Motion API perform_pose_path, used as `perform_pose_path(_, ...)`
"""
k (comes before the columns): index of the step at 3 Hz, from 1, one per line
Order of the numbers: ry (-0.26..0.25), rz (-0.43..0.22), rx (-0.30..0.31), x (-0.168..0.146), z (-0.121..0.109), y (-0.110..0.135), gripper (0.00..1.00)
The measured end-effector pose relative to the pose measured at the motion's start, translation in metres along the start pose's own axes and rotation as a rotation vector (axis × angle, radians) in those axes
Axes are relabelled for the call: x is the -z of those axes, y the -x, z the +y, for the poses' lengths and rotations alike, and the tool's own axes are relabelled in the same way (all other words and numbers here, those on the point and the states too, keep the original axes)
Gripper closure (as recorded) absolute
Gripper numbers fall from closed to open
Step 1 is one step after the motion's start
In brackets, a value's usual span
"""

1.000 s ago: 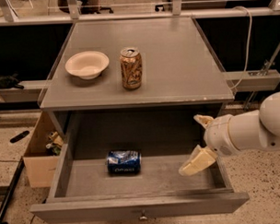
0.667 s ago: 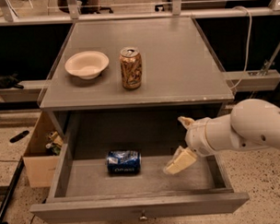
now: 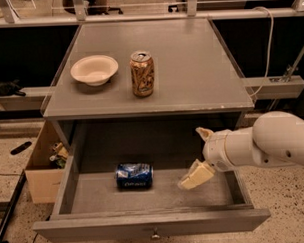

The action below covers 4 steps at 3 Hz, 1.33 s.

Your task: Pick pepsi can from top drawer and place on counter

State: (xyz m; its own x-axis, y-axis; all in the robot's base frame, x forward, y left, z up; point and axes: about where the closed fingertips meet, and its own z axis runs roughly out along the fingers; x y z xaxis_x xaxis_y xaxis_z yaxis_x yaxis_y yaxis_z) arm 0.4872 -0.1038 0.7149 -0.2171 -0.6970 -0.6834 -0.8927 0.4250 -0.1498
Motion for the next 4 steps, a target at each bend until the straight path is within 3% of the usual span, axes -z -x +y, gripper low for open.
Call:
perform_pose_path(1,0.015,0.016,-0.007,-0.024,0.011,-0.003,0.0)
perform_pose_path(3,0.109,0.05,0.047,-0.087,0.035,0.005,0.0)
perform_pose_path(4,0.176,0.017,0.102,-0.125,0.04,0.035,0.0)
